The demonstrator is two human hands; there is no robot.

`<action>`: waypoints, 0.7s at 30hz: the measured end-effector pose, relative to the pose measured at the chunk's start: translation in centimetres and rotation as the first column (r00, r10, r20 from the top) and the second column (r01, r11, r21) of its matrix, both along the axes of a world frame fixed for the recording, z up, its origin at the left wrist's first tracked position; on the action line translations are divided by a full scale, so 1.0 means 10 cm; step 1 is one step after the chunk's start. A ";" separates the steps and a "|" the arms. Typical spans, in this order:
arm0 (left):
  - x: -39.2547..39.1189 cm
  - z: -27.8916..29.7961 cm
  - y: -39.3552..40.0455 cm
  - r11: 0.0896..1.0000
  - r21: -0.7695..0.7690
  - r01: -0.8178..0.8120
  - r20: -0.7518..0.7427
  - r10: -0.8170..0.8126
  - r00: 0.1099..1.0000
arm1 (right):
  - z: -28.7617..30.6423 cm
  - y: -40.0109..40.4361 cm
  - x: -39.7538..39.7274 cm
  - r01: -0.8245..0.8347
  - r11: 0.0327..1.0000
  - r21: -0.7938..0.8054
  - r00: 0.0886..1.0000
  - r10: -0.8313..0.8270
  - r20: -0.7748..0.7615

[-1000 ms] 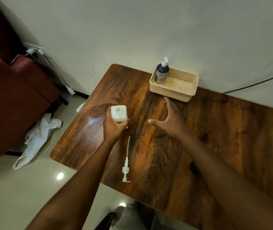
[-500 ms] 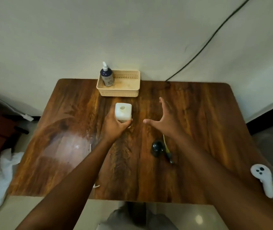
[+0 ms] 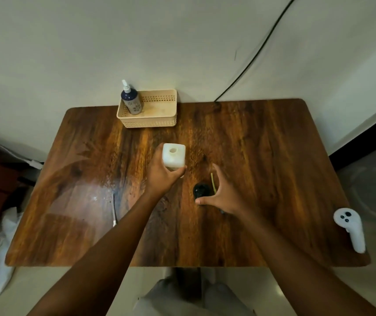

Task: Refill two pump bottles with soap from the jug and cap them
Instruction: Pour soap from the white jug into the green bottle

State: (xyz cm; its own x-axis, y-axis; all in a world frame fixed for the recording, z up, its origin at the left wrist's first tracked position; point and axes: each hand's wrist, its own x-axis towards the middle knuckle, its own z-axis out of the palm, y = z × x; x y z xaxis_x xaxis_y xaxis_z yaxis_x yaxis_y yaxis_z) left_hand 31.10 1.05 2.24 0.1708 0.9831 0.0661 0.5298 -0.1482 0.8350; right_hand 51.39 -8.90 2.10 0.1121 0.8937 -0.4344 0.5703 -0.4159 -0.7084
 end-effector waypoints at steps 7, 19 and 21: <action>-0.10 -0.13 -0.09 0.998 -0.041 -0.039 0.018 0.040 0.999 | -0.39 -0.07 -0.21 0.068 0.997 -0.037 0.995 -0.070 -0.078; -0.30 -0.09 -0.12 0.995 -0.073 -0.062 0.054 0.066 0.996 | -0.47 0.06 -0.36 0.137 0.986 0.098 0.991 -0.135 -0.024; -0.36 -0.04 -0.08 0.996 -0.061 -0.070 0.063 0.074 0.995 | -0.42 0.10 -0.36 0.144 0.983 0.118 0.989 -0.140 -0.043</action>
